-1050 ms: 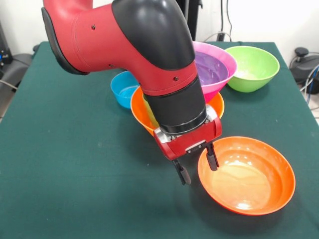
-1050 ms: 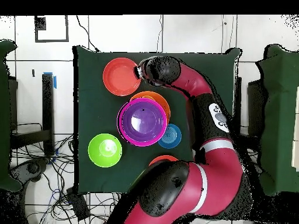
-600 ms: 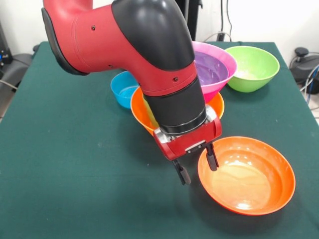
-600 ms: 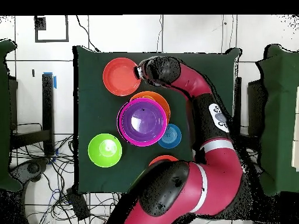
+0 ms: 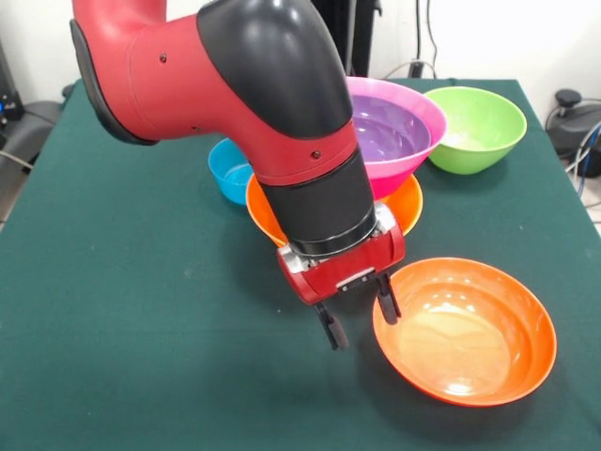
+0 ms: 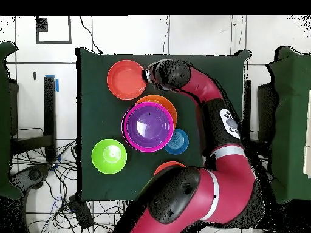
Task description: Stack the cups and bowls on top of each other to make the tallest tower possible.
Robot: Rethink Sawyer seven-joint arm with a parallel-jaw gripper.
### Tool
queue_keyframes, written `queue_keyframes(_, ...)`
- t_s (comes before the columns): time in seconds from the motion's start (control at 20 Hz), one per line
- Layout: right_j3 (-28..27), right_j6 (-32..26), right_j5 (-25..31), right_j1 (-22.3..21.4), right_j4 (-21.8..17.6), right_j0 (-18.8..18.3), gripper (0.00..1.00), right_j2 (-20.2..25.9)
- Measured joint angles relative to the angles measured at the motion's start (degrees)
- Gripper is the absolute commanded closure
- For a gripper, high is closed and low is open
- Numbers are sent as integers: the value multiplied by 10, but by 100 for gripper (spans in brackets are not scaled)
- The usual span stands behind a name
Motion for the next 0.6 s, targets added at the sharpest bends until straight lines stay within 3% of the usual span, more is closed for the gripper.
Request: queue_keyframes(0.6,8,0,-4,11,0,-2,0,4)
